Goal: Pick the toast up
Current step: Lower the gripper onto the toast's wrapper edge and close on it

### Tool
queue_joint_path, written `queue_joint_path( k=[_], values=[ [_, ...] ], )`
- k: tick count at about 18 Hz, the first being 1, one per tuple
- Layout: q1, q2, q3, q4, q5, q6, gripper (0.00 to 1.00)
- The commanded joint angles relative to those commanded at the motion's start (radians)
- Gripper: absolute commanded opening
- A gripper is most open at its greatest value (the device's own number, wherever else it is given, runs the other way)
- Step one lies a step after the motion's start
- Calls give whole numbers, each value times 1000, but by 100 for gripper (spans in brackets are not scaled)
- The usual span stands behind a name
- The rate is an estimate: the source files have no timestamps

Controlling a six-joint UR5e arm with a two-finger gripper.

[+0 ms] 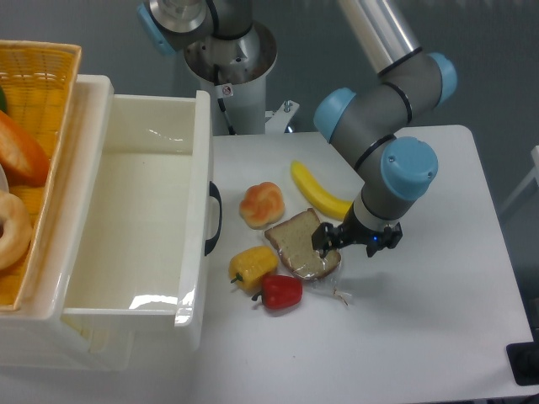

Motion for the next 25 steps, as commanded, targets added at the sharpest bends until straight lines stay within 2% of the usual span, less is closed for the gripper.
queue_joint_path(
  k=[2,10,15,25],
  values=[
    [-2,-8,0,22,0,-40,100],
    [-18,-29,8,25,6,-83,100],
    [-52,-84,37,40,11,-95,100],
    [-51,-74,32,43,25,-92,100]
  ],
)
